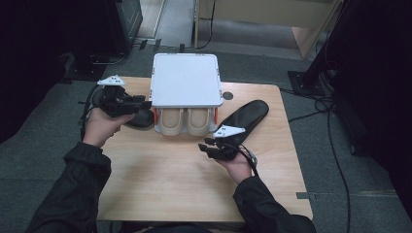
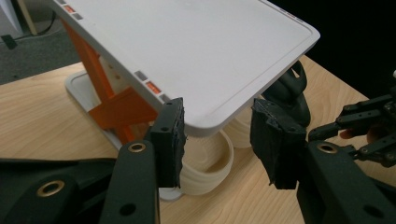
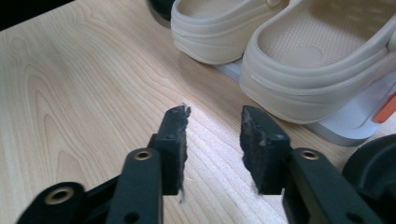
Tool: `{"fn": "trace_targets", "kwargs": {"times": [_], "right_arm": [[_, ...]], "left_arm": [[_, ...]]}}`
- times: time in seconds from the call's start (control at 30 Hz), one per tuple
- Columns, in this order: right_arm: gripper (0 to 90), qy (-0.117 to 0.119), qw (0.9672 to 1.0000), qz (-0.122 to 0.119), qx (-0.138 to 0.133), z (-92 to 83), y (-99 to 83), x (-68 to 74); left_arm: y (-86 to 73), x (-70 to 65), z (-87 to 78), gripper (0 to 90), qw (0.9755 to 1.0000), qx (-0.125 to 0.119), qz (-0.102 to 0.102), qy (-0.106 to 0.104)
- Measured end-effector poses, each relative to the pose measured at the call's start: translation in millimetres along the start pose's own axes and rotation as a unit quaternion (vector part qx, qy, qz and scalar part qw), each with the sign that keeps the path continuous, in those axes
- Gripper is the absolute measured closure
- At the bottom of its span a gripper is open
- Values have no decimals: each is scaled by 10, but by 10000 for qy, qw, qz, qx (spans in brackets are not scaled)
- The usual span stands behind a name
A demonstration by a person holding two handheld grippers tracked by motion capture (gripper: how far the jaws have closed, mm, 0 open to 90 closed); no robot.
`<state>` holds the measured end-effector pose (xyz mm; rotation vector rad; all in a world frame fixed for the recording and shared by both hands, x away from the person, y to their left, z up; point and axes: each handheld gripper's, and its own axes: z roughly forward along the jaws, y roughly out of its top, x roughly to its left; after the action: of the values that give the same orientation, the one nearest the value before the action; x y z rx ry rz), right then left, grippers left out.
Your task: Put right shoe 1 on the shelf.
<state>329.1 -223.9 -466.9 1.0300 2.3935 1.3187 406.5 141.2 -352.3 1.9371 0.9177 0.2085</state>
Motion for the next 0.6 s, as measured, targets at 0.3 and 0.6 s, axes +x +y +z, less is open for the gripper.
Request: {"fn": "trace_targets", "kwargs": {"times": [0.3,0.6], "right_arm": [[551,197,9997,91,-69,-103,-28,-81],[576,62,9998,183,-76,-92,-50,-163]], "left_arm": [[-297,112,-220,514,9992,-11,-245,330],[-538,236,-126,519,9976,80,-515,462]]}}
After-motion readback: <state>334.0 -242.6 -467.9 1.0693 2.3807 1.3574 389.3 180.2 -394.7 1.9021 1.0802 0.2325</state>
